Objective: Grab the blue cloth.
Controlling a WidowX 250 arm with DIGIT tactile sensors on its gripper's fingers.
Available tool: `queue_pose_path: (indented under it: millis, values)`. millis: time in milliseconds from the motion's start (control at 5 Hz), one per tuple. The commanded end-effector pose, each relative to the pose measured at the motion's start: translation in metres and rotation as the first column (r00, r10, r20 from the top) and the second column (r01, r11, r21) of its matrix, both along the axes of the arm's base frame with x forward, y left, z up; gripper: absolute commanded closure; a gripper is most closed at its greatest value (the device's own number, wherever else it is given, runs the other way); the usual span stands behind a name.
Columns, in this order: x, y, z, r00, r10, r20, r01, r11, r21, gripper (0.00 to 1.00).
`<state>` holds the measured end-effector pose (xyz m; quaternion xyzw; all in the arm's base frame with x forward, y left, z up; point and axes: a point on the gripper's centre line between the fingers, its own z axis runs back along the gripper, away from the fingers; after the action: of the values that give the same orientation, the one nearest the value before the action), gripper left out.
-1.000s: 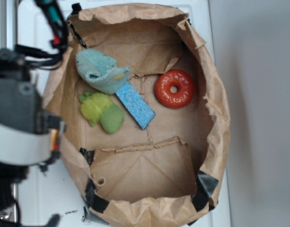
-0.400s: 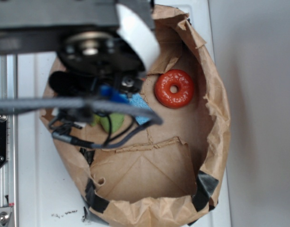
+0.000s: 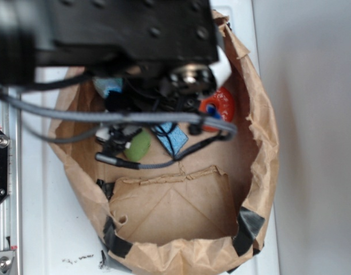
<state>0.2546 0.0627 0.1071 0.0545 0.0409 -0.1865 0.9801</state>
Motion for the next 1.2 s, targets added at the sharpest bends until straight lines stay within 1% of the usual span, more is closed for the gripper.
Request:
queue_pose_path:
  millis: [0, 200, 400, 600, 800, 1000]
  values:
    - [-0.011, -0.001, -0.019, 0.997, 0.025, -0.074, -0.016, 0.993, 0.119, 1.00]
    - [-0.011, -0.006, -0.013, 0.999, 0.005, -0.052, 0.001, 0.992, 0.123, 1.00]
    - [-0.012, -0.015, 0.009, 1.000, -0.007, -0.004, 0.007, 0.997, 0.081, 1.00]
    - [0.000, -0.025, 0.061, 0.995, -0.028, 0.096, 0.029, 0.999, -0.015, 1.00]
    - [0.008, -0.034, 0.101, 0.984, -0.041, 0.175, 0.063, 0.991, -0.120, 1.00]
    - [0.017, -0.042, 0.120, 0.976, -0.050, 0.211, 0.087, 0.981, -0.172, 1.00]
